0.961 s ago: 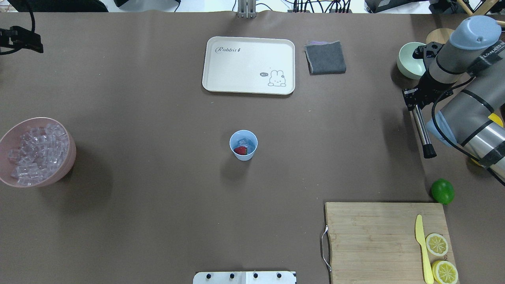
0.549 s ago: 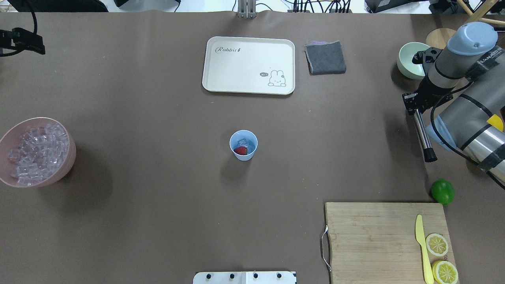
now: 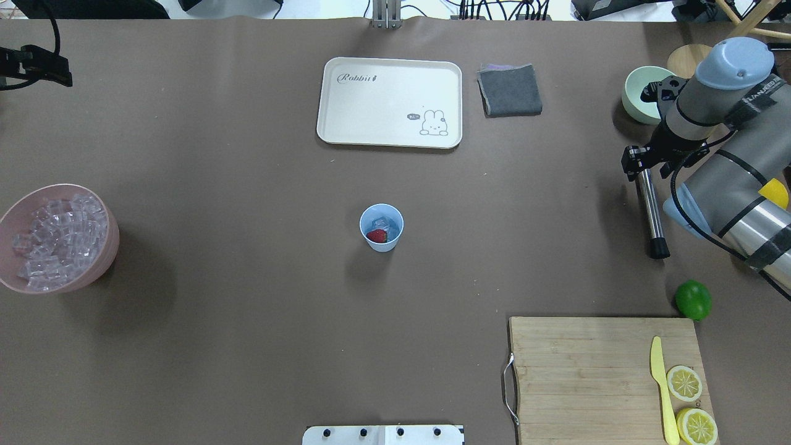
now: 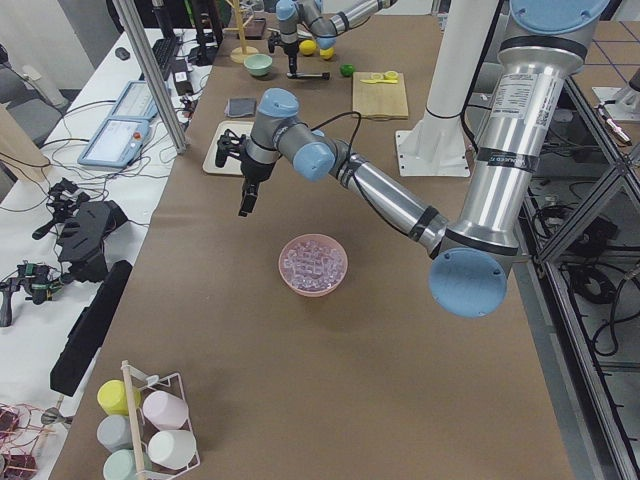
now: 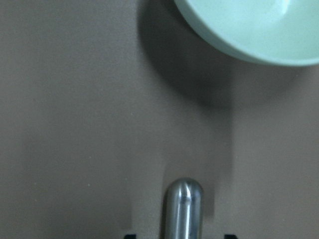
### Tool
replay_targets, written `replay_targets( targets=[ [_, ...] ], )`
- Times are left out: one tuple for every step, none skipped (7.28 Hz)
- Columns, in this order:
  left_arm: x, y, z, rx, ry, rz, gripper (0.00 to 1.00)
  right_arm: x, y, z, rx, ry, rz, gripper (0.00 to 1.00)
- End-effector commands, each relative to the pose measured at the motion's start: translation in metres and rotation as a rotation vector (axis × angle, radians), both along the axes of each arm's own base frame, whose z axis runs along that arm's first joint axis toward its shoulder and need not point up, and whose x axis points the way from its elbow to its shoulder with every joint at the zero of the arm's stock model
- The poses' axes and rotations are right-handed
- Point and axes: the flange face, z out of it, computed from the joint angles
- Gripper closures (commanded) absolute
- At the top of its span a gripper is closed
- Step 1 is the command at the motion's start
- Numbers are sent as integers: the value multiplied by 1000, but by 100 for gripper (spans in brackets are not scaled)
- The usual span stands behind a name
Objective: Mash ice and strawberries in cup
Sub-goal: 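Lower the pestle onto the table and open the right gripper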
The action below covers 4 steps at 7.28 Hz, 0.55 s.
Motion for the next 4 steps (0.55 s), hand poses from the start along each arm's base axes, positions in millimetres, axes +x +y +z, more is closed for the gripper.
replay_targets(
  targets=[
    [1, -2, 0, 0, -2, 2, 2, 20, -12, -24, 27, -33, 32, 0],
    [4, -3, -3, 7, 0, 8, 2, 60, -21, -49, 25, -80, 78, 0],
    [7, -2, -5, 10, 1, 12, 2, 111, -18, -86, -19, -138, 106, 0],
    [4, 0, -8, 16, 7, 13, 2, 162, -3, -124, -6, -122, 80, 0]
  ],
)
